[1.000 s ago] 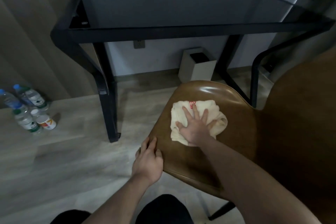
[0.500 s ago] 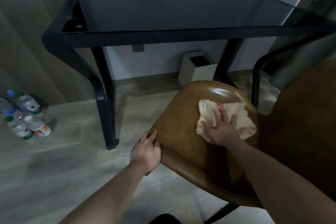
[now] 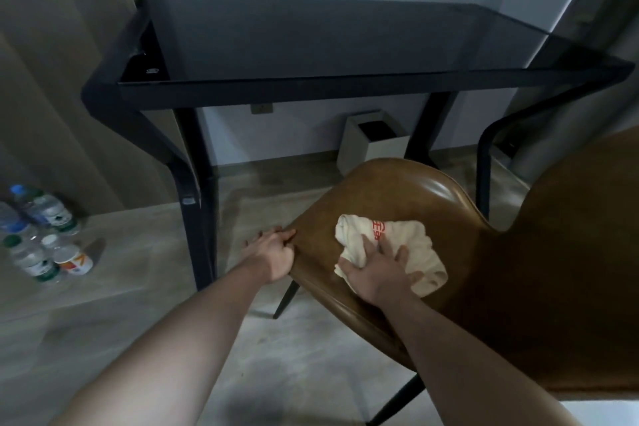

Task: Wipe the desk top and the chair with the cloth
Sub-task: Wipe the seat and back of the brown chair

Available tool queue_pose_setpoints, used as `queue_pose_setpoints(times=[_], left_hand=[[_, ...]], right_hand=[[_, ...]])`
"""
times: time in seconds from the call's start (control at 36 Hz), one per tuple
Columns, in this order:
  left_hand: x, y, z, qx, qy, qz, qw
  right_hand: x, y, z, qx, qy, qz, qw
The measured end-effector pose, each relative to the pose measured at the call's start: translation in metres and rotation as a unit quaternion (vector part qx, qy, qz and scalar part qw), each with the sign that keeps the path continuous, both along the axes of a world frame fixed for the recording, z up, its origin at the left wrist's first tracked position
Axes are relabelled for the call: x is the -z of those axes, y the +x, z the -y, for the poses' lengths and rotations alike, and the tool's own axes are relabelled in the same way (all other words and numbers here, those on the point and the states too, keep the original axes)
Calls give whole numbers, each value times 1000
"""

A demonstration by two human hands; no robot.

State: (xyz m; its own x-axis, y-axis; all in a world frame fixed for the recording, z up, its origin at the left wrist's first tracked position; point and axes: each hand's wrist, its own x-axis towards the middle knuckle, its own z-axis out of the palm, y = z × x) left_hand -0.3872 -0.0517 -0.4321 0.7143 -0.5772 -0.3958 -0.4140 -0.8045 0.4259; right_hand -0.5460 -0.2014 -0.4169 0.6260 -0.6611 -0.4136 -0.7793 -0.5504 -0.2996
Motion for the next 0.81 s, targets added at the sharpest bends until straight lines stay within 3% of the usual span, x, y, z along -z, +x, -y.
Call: queue_pose_setpoints(times=[0.14, 0.33, 0.53, 0.81], left_hand=[[-13, -4, 3, -13, 16, 15, 1000], [-13, -37, -34, -92, -99, 27, 991], [-37, -56, -81, -107, -109, 34, 988], [-93, -82, -111, -84, -175, 62, 979]], right_hand=[[-3, -1, -14, 14, 2, -7, 1000], [-3, 1, -17, 28, -38, 16, 999], [-22, -10, -20, 39, -70, 46, 996], [-46, -61, -41, 13, 14, 74, 997]])
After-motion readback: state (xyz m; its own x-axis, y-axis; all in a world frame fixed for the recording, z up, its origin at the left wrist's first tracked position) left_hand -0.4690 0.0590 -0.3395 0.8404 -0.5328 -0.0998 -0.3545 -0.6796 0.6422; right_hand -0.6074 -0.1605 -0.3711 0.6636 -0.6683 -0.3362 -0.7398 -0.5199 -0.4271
